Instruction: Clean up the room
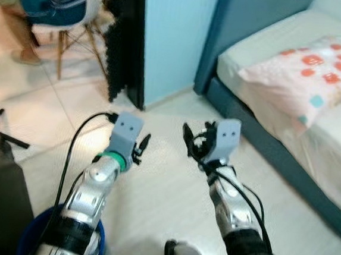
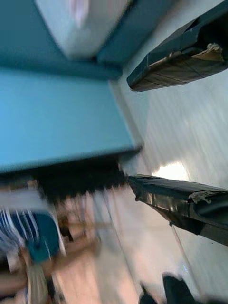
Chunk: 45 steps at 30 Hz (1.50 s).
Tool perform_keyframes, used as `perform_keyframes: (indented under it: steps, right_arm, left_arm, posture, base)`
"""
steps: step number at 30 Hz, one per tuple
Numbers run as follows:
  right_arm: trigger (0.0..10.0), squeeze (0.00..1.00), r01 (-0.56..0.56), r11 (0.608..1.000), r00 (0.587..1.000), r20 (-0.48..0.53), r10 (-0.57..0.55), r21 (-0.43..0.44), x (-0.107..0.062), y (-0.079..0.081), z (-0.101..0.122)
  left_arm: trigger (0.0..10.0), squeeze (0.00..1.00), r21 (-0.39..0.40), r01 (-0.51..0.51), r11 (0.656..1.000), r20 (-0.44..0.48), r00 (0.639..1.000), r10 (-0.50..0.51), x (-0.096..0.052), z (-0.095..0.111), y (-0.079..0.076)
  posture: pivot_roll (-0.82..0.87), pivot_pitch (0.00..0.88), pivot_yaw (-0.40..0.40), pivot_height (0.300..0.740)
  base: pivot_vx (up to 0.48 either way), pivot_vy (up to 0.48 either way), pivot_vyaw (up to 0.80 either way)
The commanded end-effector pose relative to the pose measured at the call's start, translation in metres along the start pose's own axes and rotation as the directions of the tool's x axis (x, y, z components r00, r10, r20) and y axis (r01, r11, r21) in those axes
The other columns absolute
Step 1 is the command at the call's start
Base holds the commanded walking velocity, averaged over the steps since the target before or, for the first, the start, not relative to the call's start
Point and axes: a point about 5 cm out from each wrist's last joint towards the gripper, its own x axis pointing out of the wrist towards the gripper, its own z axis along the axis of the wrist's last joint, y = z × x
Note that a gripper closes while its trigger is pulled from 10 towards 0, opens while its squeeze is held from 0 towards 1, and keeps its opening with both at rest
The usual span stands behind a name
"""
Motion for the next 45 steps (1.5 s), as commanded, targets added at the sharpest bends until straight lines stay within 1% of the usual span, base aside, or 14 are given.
perform_keyframes:
  steps: [1, 11, 17, 23, 29, 31, 40, 45]
  right_arm:
    - [10.0, 0.00, 0.010, 1.000, 1.000, -0.012, -0.010, 0.014, -0.0020, -0.0008, -0.0029]
    - [10.0, 0.00, 0.012, 1.000, 1.000, -0.012, -0.012, 0.015, -0.0018, -0.0012, -0.0024]
    - [10.0, 0.00, 0.013, 1.000, 1.000, -0.010, -0.013, 0.016, -0.0007, -0.0014, -0.0016]
    - [10.0, 0.00, 0.012, 1.000, 1.000, -0.010, -0.012, 0.018, -0.0003, -0.0004, -0.0016]
    - [10.0, 0.00, 0.015, 1.000, 1.000, -0.002, -0.015, 0.020, -0.0005, -0.0008, -0.0009]
    - [10.0, 0.00, 0.010, 1.000, 1.000, 0.002, -0.010, 0.014, -0.0004, 0.0001, -0.0006]
    - [10.0, 0.00, 0.019, 1.000, 1.000, -0.009, -0.019, 0.021, -0.0002, 0.0009, -0.0025]
    - [10.0, 0.00, 0.018, 1.000, 1.000, -0.003, -0.018, 0.010, -0.0001, 0.0004, -0.0018]
  left_arm:
    - [10.0, 0.00, -0.013, 0.016, 1.000, 0.002, 1.000, -0.016, -0.0022, -0.0034, -0.0016]
    - [10.0, 0.00, -0.014, 0.027, 1.000, 0.019, 0.999, -0.027, -0.0022, -0.0018, -0.0026]
    - [10.0, 0.00, 0.013, 0.005, 1.000, 0.017, 1.000, -0.005, -0.0011, -0.0031, 0.0017]
    - [10.0, 0.00, 0.018, 0.000, 1.000, 0.021, 1.000, -0.001, -0.0004, -0.0027, 0.0026]
    - [10.0, 0.00, 0.040, -0.001, 0.999, 0.045, 0.999, -0.001, -0.0002, -0.0007, 0.0015]
    - [10.0, 0.00, 0.045, 0.001, 0.999, 0.052, 0.999, -0.003, 0.0002, 0.0001, 0.0002]
    - [10.0, 0.00, 0.053, 0.010, 0.999, 0.062, 0.998, -0.013, 0.0008, 0.0019, -0.0015]
    - [10.0, 0.00, 0.056, 0.010, 0.998, 0.063, 0.998, -0.013, 0.0012, 0.0012, -0.0016]
  posture:
    - [0.01, 0.059, 0.050, 0.740]
    - [0.01, 0.063, 0.050, 0.740]
    - [0.01, 0.059, 0.050, 0.740]
    - [0.01, 0.058, 0.049, 0.740]
    - [0.01, 0.058, 0.049, 0.740]
    - [0.01, 0.058, 0.052, 0.740]
    - [0.01, 0.059, 0.055, 0.740]
    - [0.01, 0.059, 0.054, 0.740]
  base:
    - [0.000, 0.000, -0.80]
    - [0.000, 0.000, -0.80]
    - [0.000, 0.000, -0.80]
    - [0.000, 0.000, -0.80]
    - [0.000, 0.000, -0.80]
    - [0.480, 0.000, 0.00]
    - [0.480, 0.000, -0.69]
    - [0.480, 0.000, 0.00]
